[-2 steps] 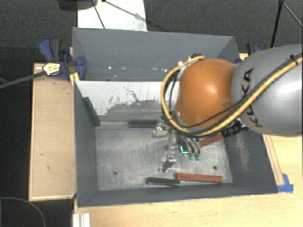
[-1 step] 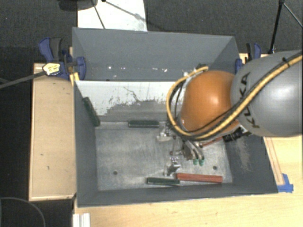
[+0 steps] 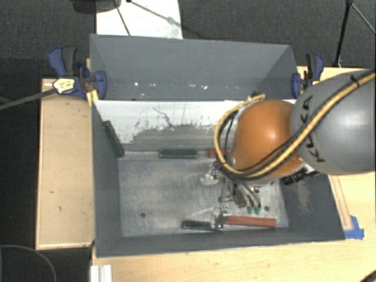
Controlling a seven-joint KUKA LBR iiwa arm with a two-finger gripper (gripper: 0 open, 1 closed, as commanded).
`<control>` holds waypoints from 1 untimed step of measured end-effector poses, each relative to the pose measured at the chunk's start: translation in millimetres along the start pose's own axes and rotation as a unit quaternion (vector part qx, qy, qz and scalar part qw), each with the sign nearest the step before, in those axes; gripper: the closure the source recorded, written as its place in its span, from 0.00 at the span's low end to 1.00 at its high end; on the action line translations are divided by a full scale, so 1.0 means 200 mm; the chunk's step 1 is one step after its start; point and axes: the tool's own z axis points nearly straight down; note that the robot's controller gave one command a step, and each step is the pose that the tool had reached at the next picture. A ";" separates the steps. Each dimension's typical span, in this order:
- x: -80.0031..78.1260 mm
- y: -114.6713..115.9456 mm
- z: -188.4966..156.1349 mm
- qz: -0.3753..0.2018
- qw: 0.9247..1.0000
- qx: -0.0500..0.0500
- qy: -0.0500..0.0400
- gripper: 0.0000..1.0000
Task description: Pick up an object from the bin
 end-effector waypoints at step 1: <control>-0.07 0.02 0.33 -0.062 0.998 0.000 -0.004 1.00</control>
Offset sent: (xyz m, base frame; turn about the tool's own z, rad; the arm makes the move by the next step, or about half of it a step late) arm 0.0000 0.0000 0.0000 0.0000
